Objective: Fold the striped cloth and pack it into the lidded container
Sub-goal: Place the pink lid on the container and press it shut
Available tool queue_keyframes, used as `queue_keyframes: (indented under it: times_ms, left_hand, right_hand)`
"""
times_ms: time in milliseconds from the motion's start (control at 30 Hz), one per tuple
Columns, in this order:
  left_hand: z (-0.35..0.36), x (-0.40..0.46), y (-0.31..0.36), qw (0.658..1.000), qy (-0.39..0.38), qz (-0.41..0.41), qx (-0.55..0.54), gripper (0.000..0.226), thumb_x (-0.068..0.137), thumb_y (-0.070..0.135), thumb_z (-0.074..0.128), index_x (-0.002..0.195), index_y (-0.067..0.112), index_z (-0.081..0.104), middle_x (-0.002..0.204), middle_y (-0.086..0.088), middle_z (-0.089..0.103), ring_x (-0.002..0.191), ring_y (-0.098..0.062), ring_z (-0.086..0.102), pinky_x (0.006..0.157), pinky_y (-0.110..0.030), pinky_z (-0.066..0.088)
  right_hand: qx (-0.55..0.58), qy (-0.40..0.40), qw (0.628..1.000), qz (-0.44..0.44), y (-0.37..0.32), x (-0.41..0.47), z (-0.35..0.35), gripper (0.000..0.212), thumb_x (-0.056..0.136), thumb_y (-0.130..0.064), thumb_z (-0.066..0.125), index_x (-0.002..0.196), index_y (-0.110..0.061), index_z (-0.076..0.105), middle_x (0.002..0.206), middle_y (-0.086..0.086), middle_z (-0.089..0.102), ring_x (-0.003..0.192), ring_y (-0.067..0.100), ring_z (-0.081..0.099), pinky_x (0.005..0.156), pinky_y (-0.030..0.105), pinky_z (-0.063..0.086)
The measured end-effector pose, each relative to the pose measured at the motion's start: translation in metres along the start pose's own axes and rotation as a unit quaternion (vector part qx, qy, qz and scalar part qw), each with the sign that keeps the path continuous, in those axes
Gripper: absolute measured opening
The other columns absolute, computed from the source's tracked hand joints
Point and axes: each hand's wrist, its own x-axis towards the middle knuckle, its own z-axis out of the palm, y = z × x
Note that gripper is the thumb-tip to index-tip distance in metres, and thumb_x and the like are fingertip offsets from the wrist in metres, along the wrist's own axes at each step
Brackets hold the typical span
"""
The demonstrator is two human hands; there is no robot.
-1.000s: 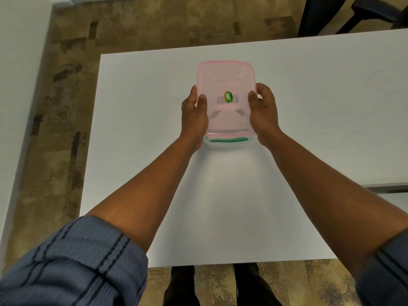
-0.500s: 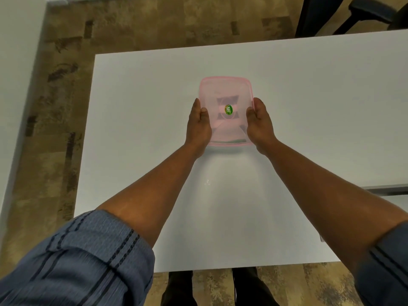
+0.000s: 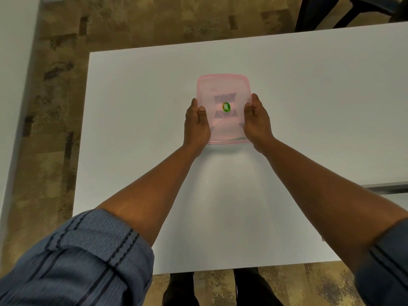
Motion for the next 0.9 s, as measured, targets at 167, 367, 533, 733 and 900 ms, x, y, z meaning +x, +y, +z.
queue_keyframes:
  times_ms: [167, 367, 533, 733, 900]
  left_hand:
    - [-0.002, 0.001, -0.008, 1.000, -0.010, -0.003, -0.022, 0.052, 0.112, 0.028, 0.030, 0.161, 0.013, 0.022, 0.168, -0.004, 0.026, 0.154, -0.020, 0.027, 0.123, -0.028, 0.022]
    - [-0.001, 0.000, -0.013, 0.999, -0.001, 0.039, 0.008, 0.053, 0.112, 0.028, 0.029, 0.162, 0.014, 0.018, 0.168, -0.006, 0.027, 0.153, -0.020, 0.029, 0.118, -0.021, 0.022]
    - [0.001, 0.001, -0.014, 0.998, 0.010, 0.052, 0.033, 0.051, 0.112, 0.025, 0.031, 0.161, 0.014, 0.024, 0.165, -0.008, 0.033, 0.151, -0.022, 0.033, 0.117, -0.021, 0.024]
    - [0.001, 0.000, -0.018, 0.995, 0.018, 0.078, 0.055, 0.050, 0.112, 0.022, 0.032, 0.159, 0.007, 0.026, 0.161, -0.012, 0.037, 0.148, -0.026, 0.036, 0.119, -0.027, 0.028]
    - [-0.002, 0.002, -0.019, 0.986, 0.008, 0.133, 0.103, 0.054, 0.111, 0.022, 0.031, 0.162, 0.009, 0.017, 0.169, -0.015, 0.016, 0.154, -0.030, 0.025, 0.125, -0.043, 0.029]
  right_hand:
    - [-0.008, -0.024, 1.000, 0.018, 0.003, 0.001, 0.000, 0.054, 0.111, -0.035, 0.028, 0.160, -0.014, 0.027, 0.161, 0.007, 0.041, 0.144, 0.026, 0.043, 0.118, 0.047, 0.038]
    - [-0.039, -0.007, 0.999, -0.002, 0.012, -0.002, 0.003, 0.058, 0.110, -0.039, 0.029, 0.162, -0.012, 0.023, 0.164, 0.007, 0.035, 0.149, 0.025, 0.036, 0.122, 0.033, 0.028]
    - [-0.037, 0.003, 0.999, -0.009, 0.017, -0.001, 0.005, 0.058, 0.110, -0.037, 0.031, 0.161, -0.011, 0.023, 0.164, 0.008, 0.035, 0.150, 0.025, 0.034, 0.117, 0.025, 0.025]
    - [-0.057, -0.001, 0.998, -0.017, 0.018, 0.000, 0.005, 0.057, 0.111, -0.037, 0.030, 0.161, -0.011, 0.023, 0.164, 0.008, 0.035, 0.150, 0.025, 0.035, 0.113, 0.023, 0.026]
    - [-0.093, 0.012, 0.995, -0.045, 0.016, 0.000, 0.005, 0.056, 0.111, -0.030, 0.029, 0.161, -0.006, 0.019, 0.168, 0.012, 0.023, 0.154, 0.025, 0.024, 0.123, 0.030, 0.023]
